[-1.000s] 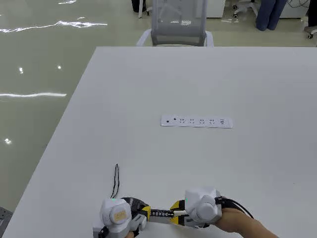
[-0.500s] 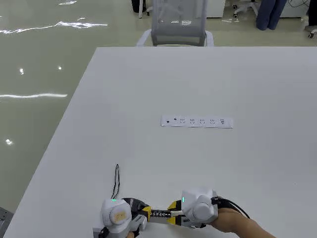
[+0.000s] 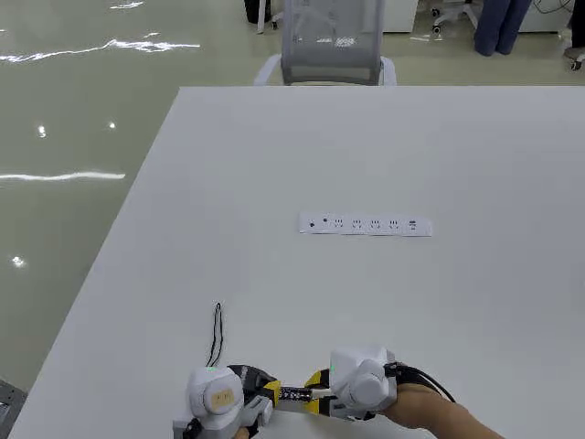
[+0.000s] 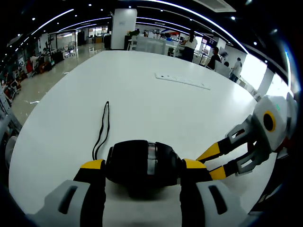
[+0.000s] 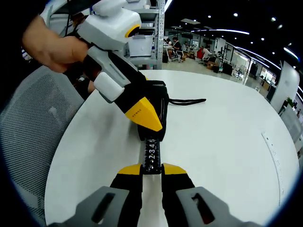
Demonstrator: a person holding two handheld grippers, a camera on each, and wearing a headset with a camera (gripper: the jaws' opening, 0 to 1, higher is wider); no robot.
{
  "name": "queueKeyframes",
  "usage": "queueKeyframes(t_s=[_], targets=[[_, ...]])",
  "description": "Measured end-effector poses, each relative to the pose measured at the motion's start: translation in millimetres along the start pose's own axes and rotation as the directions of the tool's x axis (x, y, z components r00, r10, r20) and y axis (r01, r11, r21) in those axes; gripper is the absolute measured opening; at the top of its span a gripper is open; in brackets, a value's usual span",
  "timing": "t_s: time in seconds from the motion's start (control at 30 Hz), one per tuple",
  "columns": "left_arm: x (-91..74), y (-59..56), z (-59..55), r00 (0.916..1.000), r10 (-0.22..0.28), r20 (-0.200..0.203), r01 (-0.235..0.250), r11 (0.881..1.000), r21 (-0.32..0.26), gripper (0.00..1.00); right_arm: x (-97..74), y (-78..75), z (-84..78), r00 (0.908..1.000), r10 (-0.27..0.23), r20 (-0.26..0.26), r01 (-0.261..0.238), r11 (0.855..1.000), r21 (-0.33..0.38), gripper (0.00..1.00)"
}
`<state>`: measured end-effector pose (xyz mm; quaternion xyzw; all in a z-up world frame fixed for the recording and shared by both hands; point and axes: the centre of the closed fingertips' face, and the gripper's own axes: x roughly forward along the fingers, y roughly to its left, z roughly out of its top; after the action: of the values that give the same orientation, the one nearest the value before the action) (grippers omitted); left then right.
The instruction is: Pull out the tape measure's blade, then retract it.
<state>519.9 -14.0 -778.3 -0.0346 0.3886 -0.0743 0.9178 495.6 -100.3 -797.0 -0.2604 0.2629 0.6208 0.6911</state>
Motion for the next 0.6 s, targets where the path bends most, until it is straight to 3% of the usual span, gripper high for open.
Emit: queueKeyframes(t_s=[0.6], targets=[[0.3, 0.7, 0.2, 1.0000, -0.008, -0.003, 0.008, 1.000, -0.012, 0.60, 11.0, 0.0, 11.8, 0.9999, 0.003, 0.011, -0.003, 1.000, -0.001, 0.13]])
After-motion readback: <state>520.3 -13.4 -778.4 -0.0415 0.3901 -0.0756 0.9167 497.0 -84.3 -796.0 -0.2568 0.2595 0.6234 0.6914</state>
